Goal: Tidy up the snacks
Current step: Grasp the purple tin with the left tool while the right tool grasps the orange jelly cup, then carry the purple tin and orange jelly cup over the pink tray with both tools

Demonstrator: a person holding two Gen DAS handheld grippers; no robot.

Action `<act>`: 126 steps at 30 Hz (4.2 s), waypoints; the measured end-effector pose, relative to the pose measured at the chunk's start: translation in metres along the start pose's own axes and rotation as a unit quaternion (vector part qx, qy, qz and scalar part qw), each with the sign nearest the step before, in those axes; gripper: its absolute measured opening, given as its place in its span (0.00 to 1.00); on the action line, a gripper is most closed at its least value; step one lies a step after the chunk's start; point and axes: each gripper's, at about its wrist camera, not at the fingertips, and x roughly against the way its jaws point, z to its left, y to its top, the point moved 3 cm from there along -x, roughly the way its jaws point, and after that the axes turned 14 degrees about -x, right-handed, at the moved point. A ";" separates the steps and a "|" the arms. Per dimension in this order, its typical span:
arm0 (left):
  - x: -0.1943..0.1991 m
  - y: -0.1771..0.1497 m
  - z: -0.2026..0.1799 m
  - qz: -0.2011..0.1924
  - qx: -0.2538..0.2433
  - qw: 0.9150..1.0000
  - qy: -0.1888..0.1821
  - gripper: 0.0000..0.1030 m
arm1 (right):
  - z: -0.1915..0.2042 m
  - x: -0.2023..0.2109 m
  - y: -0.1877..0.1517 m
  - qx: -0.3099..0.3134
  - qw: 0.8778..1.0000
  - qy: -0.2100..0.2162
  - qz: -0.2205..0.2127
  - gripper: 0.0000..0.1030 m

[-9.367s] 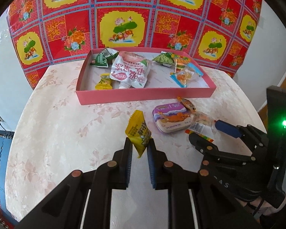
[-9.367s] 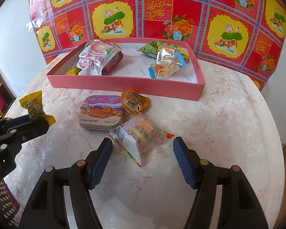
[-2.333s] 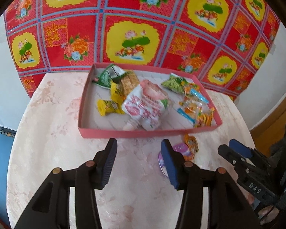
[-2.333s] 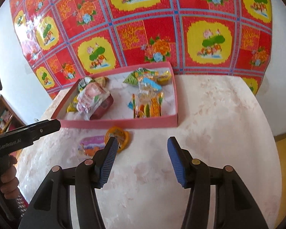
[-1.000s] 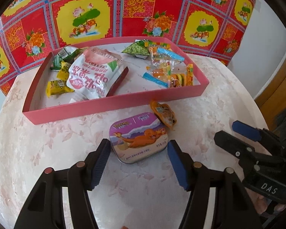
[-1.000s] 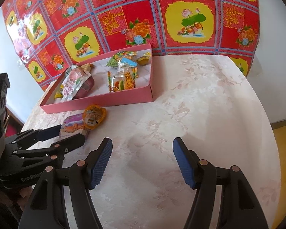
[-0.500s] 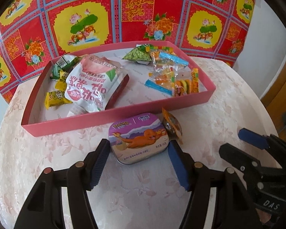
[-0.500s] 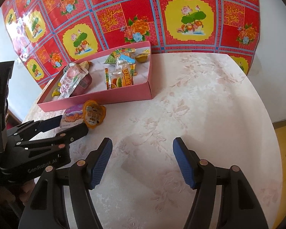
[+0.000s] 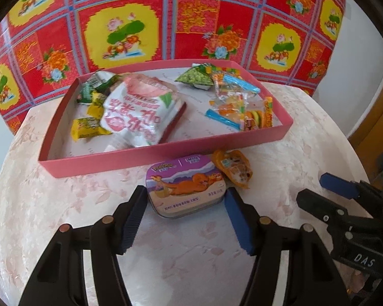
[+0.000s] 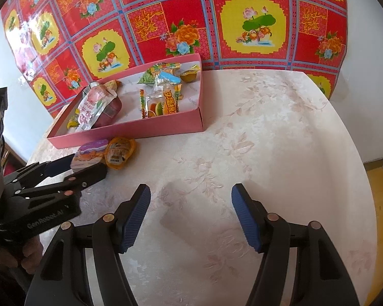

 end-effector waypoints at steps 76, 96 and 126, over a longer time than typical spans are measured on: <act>0.031 -0.020 0.042 -0.033 0.034 0.997 0.056 0.62 | 0.064 -0.020 0.006 0.031 0.998 0.040 -0.023 0.27; 0.030 -0.027 0.064 -0.012 0.069 0.997 0.021 0.55 | 0.072 -0.001 0.010 0.040 0.996 0.070 -0.044 0.27; 0.025 0.008 0.073 -0.047 0.059 0.997 0.036 0.63 | 0.083 -0.009 0.024 0.042 0.995 0.082 -0.042 0.27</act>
